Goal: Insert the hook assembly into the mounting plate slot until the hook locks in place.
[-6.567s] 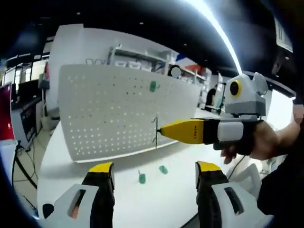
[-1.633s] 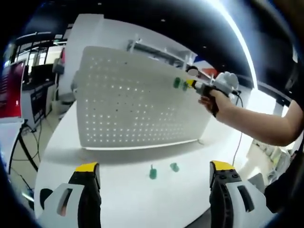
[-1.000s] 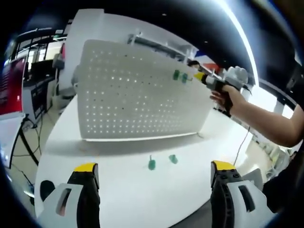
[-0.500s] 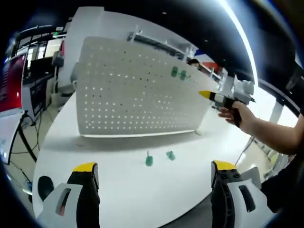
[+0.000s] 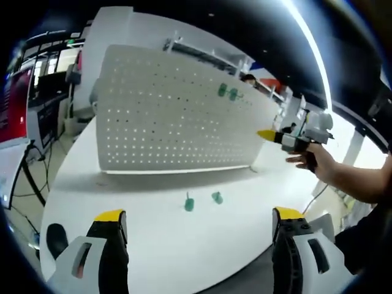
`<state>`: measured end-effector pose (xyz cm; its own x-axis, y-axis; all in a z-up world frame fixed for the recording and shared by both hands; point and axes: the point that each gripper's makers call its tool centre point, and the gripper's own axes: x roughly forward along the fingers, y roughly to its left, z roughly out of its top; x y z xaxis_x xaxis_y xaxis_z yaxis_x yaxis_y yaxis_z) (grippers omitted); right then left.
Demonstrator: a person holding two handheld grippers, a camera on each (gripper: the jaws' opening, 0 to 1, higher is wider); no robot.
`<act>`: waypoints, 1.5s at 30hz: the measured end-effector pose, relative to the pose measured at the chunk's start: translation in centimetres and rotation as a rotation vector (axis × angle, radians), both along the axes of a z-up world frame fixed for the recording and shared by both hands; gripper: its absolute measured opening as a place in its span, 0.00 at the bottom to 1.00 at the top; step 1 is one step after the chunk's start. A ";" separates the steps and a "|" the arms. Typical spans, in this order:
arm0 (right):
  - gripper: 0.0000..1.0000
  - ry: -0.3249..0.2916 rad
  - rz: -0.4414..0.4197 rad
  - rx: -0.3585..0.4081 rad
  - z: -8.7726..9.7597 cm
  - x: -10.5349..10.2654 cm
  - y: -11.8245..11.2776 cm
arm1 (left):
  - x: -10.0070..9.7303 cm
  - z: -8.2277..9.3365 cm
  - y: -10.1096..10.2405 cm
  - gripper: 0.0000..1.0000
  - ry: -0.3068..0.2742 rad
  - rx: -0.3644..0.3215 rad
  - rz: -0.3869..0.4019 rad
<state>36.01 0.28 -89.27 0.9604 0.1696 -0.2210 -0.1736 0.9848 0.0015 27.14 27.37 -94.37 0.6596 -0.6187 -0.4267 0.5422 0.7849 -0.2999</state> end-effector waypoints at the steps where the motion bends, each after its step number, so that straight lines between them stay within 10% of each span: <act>1: 0.45 0.017 0.007 -0.003 -0.5 -0.3 0.2 | 0.0 0.0 0.0 1.00 0.000 -0.001 -0.001; 33: 0.44 0.238 0.222 -0.037 -9.0 -9.2 5.5 | -1.1 -2.5 0.2 0.99 0.074 0.028 -0.022; 45: 0.39 0.321 0.353 -0.031 -12.9 -8.9 10.0 | -0.8 -3.5 1.0 0.98 0.091 0.049 0.003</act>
